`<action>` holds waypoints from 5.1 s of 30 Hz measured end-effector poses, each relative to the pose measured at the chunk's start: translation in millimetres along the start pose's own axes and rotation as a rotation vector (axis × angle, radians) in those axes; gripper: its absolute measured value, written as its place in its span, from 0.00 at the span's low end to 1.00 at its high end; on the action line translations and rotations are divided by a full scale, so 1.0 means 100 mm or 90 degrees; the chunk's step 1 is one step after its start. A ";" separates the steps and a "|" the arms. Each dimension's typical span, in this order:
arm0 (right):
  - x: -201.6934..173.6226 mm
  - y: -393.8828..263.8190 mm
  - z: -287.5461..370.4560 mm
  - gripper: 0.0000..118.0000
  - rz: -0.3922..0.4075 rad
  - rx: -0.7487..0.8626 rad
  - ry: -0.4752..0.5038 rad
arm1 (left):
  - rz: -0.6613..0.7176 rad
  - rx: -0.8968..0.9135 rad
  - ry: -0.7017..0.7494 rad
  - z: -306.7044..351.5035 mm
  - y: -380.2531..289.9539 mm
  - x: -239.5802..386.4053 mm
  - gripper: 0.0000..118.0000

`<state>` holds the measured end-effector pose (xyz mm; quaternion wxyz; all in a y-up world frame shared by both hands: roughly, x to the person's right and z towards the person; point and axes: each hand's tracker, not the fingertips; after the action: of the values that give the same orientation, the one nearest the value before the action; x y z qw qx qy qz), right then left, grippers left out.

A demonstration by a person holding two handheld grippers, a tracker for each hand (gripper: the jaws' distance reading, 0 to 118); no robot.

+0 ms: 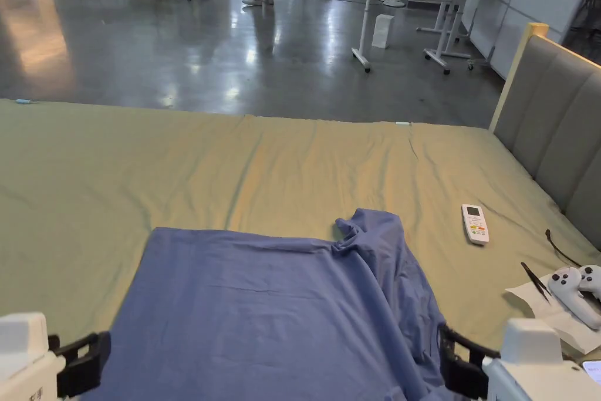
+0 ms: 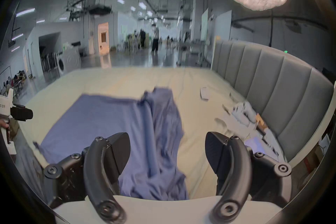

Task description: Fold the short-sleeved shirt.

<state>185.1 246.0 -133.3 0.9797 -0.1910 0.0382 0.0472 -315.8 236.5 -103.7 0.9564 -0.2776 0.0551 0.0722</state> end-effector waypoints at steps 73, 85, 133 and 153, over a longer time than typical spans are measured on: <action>-0.32 0.16 -2.14 0.00 -0.028 -0.127 -0.037 | -0.111 -0.240 0.042 -3.88 1.29 0.17 0.04; 0.51 0.42 -3.87 0.39 -0.047 -0.326 0.006 | -0.099 -0.160 0.034 -3.26 1.33 0.02 0.04; 0.55 1.58 -1.96 0.02 0.006 -0.023 -0.042 | -0.088 0.030 0.060 -1.39 1.94 0.03 0.04; 0.54 3.48 -0.65 0.02 0.046 0.225 -0.059 | -0.115 0.234 0.091 0.19 3.65 0.11 0.04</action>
<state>198.3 546.3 -327.8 0.9964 -0.0117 0.0072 0.0834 -365.4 552.5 -280.4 0.9872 -0.1066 0.1100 -0.0450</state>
